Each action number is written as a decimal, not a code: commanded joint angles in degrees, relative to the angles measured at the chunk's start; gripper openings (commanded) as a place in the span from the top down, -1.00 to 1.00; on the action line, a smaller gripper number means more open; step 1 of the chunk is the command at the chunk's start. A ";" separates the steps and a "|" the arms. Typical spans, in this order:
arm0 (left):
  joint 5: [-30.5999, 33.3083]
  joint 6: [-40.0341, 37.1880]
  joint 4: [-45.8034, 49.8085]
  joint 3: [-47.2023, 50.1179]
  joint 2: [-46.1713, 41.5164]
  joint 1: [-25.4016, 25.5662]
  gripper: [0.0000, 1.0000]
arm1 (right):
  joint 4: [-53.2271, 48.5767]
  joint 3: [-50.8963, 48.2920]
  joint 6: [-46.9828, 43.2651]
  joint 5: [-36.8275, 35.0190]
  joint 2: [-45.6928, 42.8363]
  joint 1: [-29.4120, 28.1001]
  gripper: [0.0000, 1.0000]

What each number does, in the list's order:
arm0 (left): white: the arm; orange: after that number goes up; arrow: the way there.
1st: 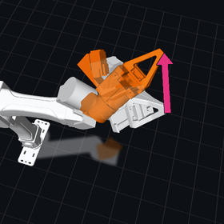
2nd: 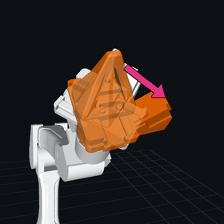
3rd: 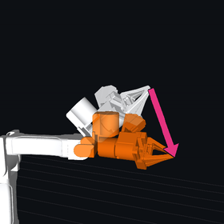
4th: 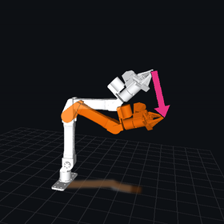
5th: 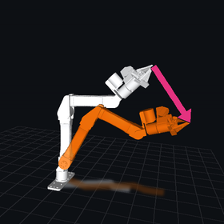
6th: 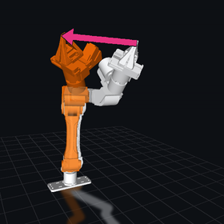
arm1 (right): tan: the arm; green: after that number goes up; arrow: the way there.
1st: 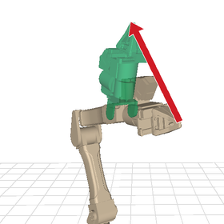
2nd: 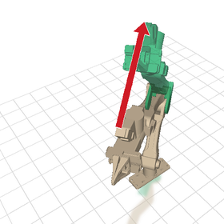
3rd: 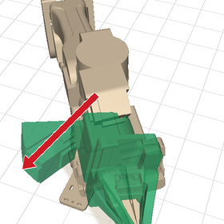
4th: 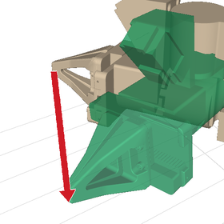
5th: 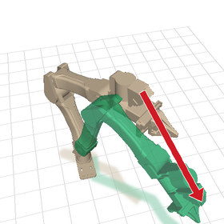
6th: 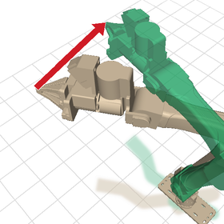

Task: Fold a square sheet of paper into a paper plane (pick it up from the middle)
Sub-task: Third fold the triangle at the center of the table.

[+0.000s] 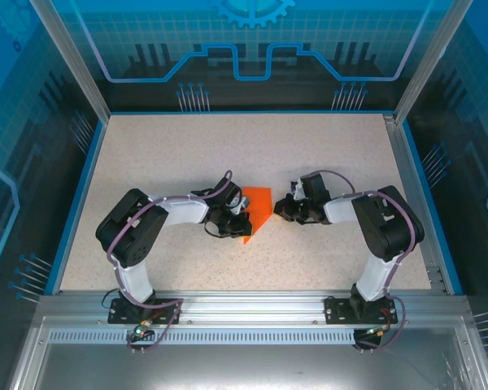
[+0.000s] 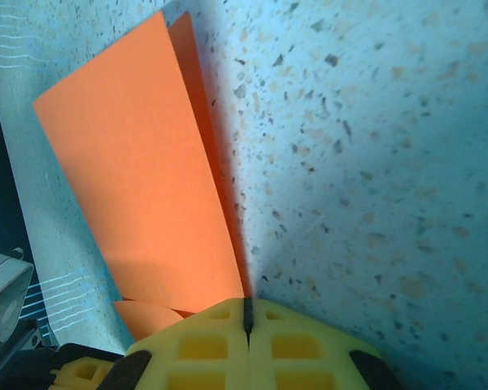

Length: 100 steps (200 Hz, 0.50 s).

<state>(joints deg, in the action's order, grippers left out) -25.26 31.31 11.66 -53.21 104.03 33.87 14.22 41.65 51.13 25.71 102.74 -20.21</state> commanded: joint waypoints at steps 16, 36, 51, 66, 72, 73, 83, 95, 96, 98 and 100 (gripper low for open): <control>4.50 -2.51 6.16 2.98 0.31 -0.02 0.87 | -6.47 1.74 -2.17 -3.64 -2.00 1.94 0.95; 4.17 -3.42 6.55 2.90 -0.28 0.01 0.86 | -7.76 1.42 -2.44 -2.96 -5.16 1.59 0.93; 3.27 -4.37 6.62 2.99 -1.19 0.04 0.86 | -9.00 1.00 -2.44 -3.21 -7.57 0.69 0.87; 2.65 -5.54 7.14 2.92 -2.15 0.02 0.85 | -10.55 0.80 -2.84 -3.39 -9.41 -0.34 0.80; 2.28 -6.04 7.31 2.81 -2.39 -0.02 0.84 | -11.02 0.49 -2.97 -3.57 -9.94 -0.81 0.77; 2.17 -6.15 7.32 2.74 -2.45 0.02 0.84 | -11.12 0.51 -2.97 -3.70 -10.07 -0.94 0.76; 1.41 -6.89 7.82 2.46 -2.97 -0.01 0.83 | -11.87 -0.04 -2.88 -4.47 -10.96 -1.55 0.71; 0.24 -7.64 8.03 2.24 -3.50 -0.03 0.82 | -11.98 -0.81 -2.29 -4.93 -11.55 -2.06 0.65; 0.14 -7.70 8.03 2.24 -3.54 -0.03 0.82 | -11.96 -0.88 -2.28 -4.91 -11.62 -2.05 0.65; -0.05 -7.78 8.03 2.23 -3.69 -0.03 0.82 | -11.94 -1.05 -2.27 -4.82 -11.71 -2.14 0.65; -0.21 -7.87 8.03 2.23 -3.80 -0.03 0.82 | -11.93 -1.11 -2.22 -4.80 -11.80 -2.15 0.64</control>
<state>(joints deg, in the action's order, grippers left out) -24.86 26.81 14.74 -52.21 102.13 33.87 5.65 42.35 49.17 22.28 92.55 -21.02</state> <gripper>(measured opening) 0.087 0.165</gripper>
